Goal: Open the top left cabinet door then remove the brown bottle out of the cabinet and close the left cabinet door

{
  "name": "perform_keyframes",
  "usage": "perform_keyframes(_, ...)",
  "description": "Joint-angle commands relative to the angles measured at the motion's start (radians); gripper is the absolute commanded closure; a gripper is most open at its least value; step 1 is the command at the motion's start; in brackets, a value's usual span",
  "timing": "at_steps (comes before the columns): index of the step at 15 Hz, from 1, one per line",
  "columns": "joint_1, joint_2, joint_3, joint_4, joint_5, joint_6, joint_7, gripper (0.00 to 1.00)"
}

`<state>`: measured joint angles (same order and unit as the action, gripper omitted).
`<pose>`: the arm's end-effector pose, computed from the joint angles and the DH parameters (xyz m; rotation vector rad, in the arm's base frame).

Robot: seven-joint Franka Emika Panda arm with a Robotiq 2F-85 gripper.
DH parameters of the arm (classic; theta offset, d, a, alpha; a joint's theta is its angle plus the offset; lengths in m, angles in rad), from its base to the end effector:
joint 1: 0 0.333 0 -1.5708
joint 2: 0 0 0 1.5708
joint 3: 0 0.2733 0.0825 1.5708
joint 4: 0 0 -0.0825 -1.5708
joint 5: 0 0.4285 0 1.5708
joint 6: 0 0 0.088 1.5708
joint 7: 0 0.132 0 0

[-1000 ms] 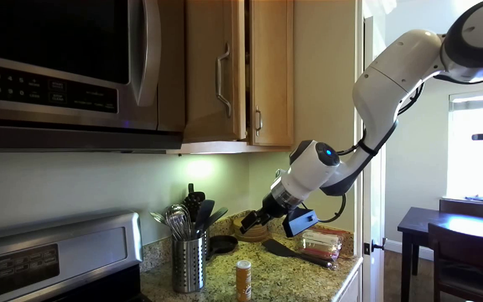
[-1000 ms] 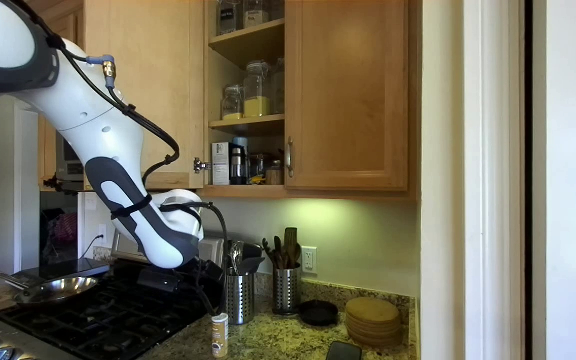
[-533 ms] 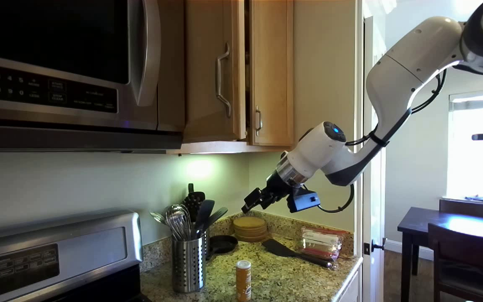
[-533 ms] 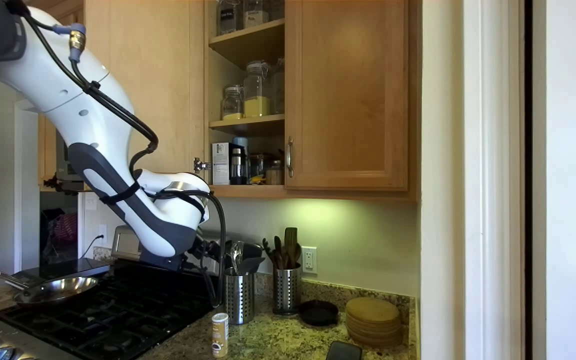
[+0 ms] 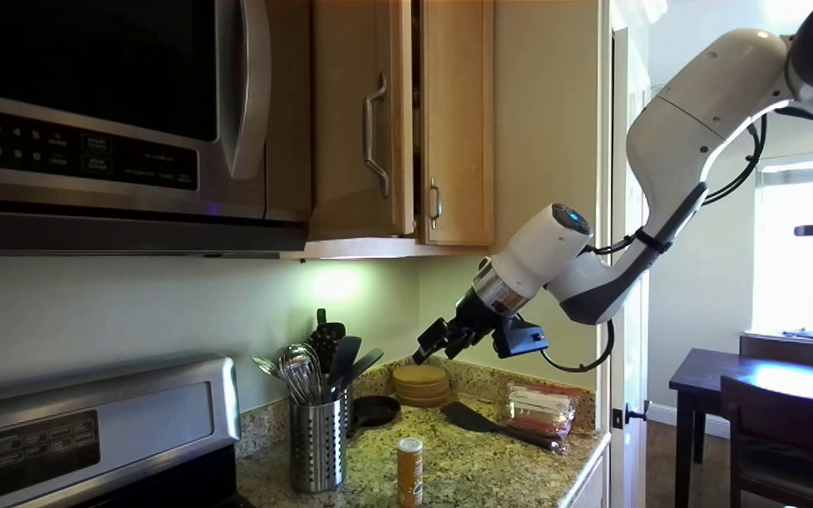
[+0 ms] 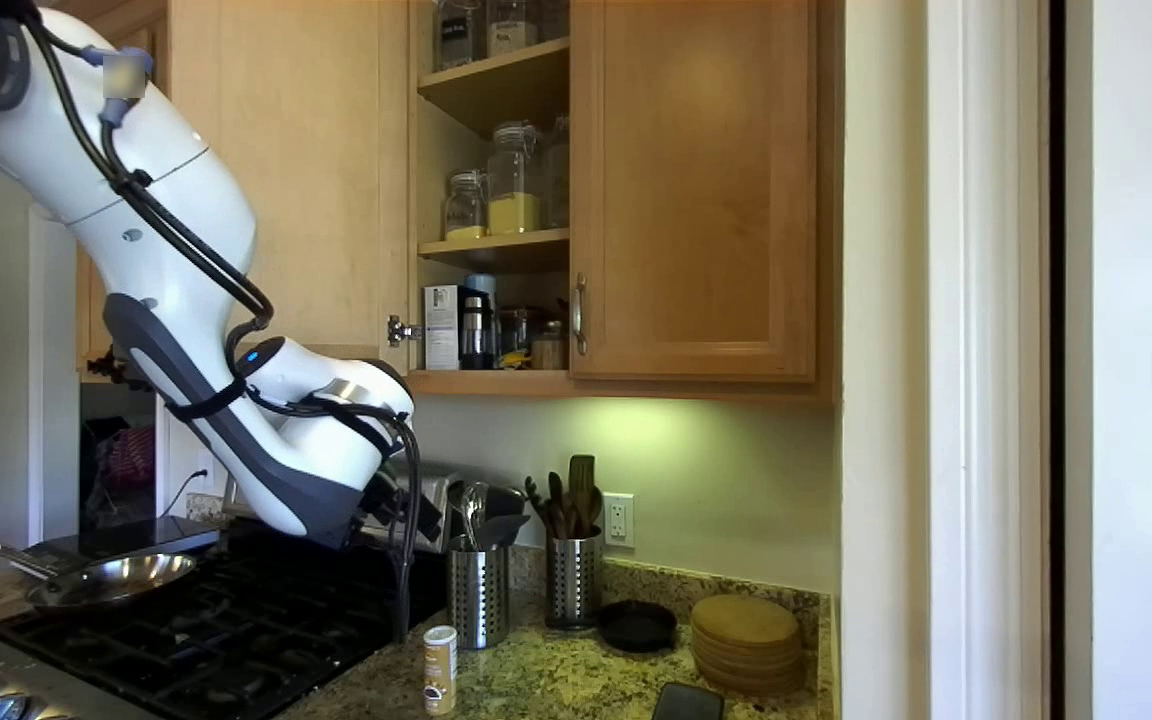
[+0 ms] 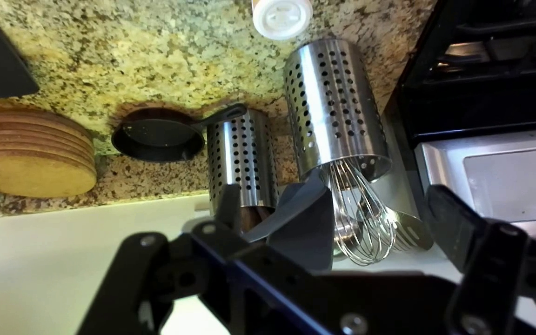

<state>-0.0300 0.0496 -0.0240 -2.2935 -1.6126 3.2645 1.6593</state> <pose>0.5483 0.0739 0.2749 -2.7960 0.0676 -1.1717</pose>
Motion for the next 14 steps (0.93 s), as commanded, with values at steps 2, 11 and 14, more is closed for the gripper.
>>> perform_keyframes(2,-0.002,-0.03,0.004,-0.072,0.175,-0.004,-0.118,0.0)
perform_keyframes(11,0.0,-0.06,0.108,-0.087,0.569,-0.076,-0.37,0.0)
perform_keyframes(14,-0.002,-0.073,0.155,-0.082,0.747,-0.115,-0.492,0.0)
